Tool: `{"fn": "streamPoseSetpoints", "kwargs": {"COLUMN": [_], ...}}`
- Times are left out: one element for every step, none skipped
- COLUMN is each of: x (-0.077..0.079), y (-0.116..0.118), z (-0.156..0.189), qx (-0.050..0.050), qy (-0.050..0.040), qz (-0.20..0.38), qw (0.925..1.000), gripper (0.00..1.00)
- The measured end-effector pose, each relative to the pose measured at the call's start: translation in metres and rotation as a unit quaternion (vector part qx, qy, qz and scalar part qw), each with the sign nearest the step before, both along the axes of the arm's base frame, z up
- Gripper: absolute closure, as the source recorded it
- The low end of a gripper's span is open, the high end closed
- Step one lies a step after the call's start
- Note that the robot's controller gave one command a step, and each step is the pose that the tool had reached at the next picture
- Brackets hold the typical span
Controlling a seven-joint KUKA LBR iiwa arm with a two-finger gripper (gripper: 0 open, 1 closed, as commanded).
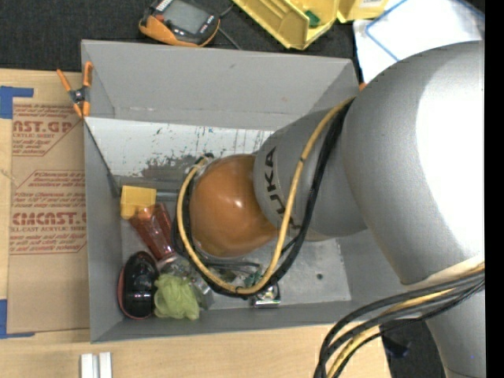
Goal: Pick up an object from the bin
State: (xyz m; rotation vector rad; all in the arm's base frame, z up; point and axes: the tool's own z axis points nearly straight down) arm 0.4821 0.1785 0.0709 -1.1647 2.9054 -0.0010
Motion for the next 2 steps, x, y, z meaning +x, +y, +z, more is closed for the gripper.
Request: {"fn": "streamPoseSetpoints", "kwargs": {"x": [-0.001, -0.002], "y": [-0.001, 0.0], "z": [0.01, 0.033], "qx": [-0.001, -0.001], "qy": [0.0023, 0.0032], "qz": [0.0, 0.0], "qw": [1.0, 1.0], "gripper": [1.0, 1.0]}}
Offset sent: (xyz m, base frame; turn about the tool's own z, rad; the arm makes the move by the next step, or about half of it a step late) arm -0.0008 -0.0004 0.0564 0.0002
